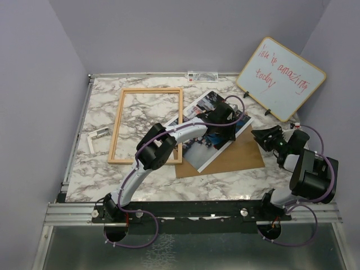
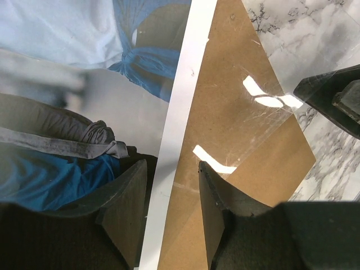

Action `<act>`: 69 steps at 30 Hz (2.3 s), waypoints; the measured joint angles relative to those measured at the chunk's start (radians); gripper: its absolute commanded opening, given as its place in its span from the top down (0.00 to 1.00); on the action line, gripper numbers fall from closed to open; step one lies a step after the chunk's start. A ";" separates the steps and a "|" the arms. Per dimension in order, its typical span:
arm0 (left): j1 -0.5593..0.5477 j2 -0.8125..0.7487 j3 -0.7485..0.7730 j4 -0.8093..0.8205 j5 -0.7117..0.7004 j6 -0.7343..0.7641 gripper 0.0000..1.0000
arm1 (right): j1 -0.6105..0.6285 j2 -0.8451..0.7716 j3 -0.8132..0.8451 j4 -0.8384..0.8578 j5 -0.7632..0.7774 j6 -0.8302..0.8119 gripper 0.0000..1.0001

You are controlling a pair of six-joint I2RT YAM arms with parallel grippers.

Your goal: Put the photo into the frame

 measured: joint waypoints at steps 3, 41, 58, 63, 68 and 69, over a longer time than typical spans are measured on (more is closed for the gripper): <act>0.000 0.000 0.000 0.000 0.000 0.000 0.55 | 0.000 0.017 0.000 0.036 -0.015 0.015 0.48; 0.013 0.000 0.006 -0.020 0.042 -0.025 0.53 | 0.135 0.344 -0.018 0.435 0.072 0.122 0.99; 0.050 -0.202 -0.038 -0.190 -0.008 -0.020 0.30 | 0.143 -0.148 -0.045 0.346 0.077 0.168 0.99; 0.056 -0.324 -0.051 -0.214 -0.052 -0.005 0.25 | 0.143 -0.356 -0.045 0.193 0.096 0.179 1.00; 0.056 -0.421 -0.071 -0.222 -0.111 0.016 0.23 | 0.143 -0.574 -0.008 -0.035 0.160 0.164 0.99; 0.058 -0.432 -0.072 -0.222 -0.119 0.019 0.23 | 0.143 -0.611 0.005 -0.078 0.175 0.161 1.00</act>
